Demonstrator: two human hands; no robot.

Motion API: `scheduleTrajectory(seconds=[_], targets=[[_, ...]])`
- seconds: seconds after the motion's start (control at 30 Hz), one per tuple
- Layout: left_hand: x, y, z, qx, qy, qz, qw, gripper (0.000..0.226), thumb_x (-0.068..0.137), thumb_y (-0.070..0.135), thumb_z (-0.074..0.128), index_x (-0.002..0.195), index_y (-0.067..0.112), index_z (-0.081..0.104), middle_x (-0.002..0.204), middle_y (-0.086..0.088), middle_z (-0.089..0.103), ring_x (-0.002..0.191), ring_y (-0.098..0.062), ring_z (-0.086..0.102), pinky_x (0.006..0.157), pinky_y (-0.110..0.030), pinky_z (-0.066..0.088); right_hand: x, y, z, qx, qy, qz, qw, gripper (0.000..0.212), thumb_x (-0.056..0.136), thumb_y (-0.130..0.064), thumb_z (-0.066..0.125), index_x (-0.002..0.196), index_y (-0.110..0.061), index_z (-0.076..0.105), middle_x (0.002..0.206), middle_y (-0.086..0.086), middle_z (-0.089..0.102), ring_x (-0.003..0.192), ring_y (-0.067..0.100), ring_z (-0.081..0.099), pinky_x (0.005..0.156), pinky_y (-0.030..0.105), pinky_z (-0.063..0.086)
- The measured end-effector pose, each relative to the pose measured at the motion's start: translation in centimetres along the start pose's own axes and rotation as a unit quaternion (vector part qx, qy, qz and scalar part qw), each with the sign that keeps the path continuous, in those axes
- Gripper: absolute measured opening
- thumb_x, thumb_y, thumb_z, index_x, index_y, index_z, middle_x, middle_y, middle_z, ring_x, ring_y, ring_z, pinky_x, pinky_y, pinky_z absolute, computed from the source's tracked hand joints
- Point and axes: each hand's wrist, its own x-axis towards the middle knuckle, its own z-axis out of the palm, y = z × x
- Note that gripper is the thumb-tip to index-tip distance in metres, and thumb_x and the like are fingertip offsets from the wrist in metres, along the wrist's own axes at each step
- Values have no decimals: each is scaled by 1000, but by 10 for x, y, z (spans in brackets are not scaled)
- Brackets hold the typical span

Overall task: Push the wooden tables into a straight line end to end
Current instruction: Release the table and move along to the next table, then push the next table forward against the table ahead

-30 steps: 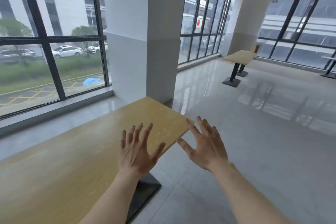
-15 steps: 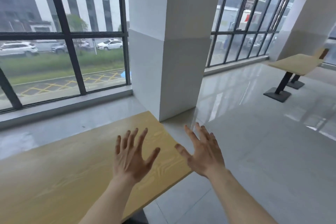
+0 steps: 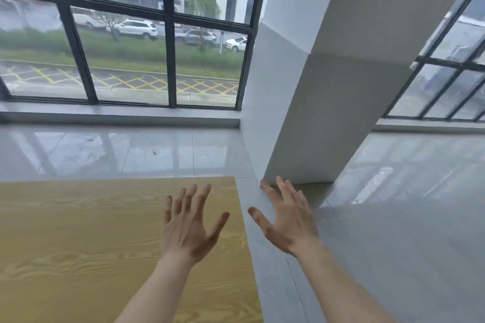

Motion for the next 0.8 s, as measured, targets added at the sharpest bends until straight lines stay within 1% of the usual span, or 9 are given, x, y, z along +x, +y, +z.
scheduleTrajectory(seconds=[0.17,0.3,0.4,0.53,0.6,0.73,0.8], targets=[[37,-3,-1,38,42,-101,993,93,83,93,11,162,44,14,173,2,21,161,-23,12,130,-49,-5,89,2,5,3,-40,-103,994,85,93,-86,25,166,-47,6,178,0,-3,164,20,-6,133,46,-2],[41,-10,9,75,73,-212,972,89,86,89,16,161,43,15,170,2,25,159,-25,16,130,-50,-4,155,-6,33,8,-85,-220,972,86,92,-86,27,166,-45,8,178,0,-1,164,21,-6,133,46,-3],[22,-2,18,100,101,-308,941,88,86,89,18,161,43,19,168,2,27,158,-25,18,130,-50,-1,186,-14,56,11,-114,-314,942,87,91,-87,24,166,-45,8,178,0,0,164,21,-5,133,48,-1],[-8,33,40,121,132,-429,885,89,85,88,17,162,43,19,170,1,26,158,-24,18,130,-48,0,202,-10,76,5,-154,-424,892,92,86,-92,12,165,-46,6,178,1,0,164,22,-4,133,49,0],[-24,58,54,123,138,-474,861,88,85,88,18,162,44,19,170,2,26,158,-24,18,129,-47,0,201,0,81,2,-166,-461,872,93,85,-93,10,165,-47,5,178,2,2,164,23,-4,133,49,1],[-46,106,83,121,147,-538,821,93,81,91,5,162,45,10,172,4,21,159,-21,12,129,-45,-3,200,20,87,-6,-186,-508,841,92,86,-94,10,165,-48,2,178,2,-1,164,22,-6,133,48,-1],[-54,123,98,120,157,-566,800,94,80,91,3,163,46,7,173,4,17,160,-20,9,129,-44,-4,196,26,90,-10,-183,-531,827,91,87,-93,11,165,-48,1,178,1,-2,164,21,-6,133,48,0]])
